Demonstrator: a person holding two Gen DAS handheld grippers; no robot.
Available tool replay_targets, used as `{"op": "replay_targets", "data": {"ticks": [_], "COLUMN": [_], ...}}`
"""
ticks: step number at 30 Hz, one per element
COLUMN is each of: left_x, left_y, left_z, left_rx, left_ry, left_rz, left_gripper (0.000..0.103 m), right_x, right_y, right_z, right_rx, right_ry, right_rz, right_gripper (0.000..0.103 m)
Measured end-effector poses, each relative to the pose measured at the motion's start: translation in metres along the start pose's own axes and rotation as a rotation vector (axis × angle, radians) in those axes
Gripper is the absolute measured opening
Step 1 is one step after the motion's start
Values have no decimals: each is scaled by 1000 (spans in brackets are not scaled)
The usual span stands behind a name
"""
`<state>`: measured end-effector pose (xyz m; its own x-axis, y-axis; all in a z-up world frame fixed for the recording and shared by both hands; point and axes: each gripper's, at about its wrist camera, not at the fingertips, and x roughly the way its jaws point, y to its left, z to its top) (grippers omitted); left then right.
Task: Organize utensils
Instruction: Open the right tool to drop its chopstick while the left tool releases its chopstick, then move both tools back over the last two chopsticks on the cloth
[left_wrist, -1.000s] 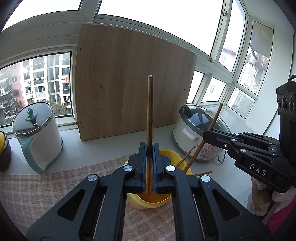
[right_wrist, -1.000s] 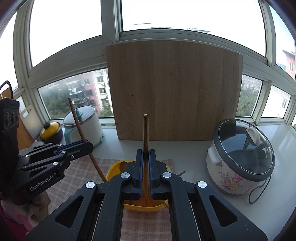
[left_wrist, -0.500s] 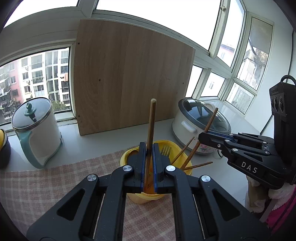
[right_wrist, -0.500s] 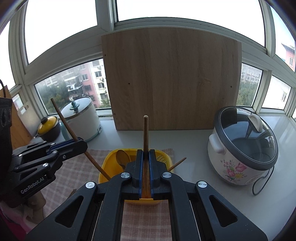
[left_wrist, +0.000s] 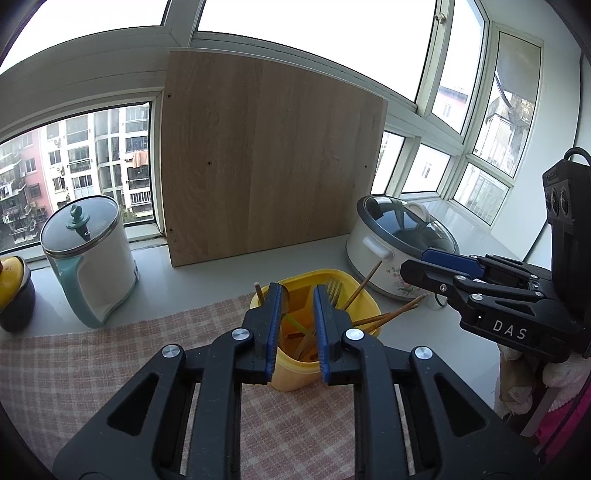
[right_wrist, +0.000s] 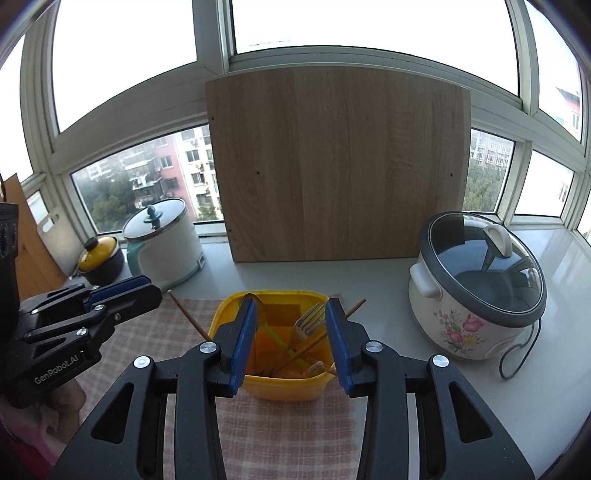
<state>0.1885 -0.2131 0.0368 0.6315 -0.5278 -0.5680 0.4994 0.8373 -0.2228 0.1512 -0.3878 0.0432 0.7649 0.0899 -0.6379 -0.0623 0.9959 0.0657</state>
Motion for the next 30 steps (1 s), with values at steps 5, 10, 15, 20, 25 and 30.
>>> {"op": "replay_targets", "data": {"ticks": [5, 10, 15, 20, 25, 30], "left_x": [-17, -35, -54, -67, -76, -84], "left_y": [2, 6, 11, 16, 24, 38], "left_z": [-6, -14, -21, -31, -44, -57], "left_rx": [5, 21, 30, 42, 46, 23], "left_ry": [-13, -24, -38, -28, -4, 22], "left_rz": [19, 54, 89, 118, 144, 165], "left_gripper": [38, 60, 74, 79, 80, 80], "right_x": [-10, -18, -23, -25, -22, -18], "right_y": [11, 18, 27, 35, 43, 56], "right_z": [-5, -9, -16, -22, -30, -39], "right_rx": [-16, -12, -17, -16, -11, -15], "right_ry": [-21, -32, -37, -31, -11, 10], "right_rz": [-11, -7, -4, -11, -7, 5], "right_gripper": [53, 67, 73, 79, 80, 81]}}
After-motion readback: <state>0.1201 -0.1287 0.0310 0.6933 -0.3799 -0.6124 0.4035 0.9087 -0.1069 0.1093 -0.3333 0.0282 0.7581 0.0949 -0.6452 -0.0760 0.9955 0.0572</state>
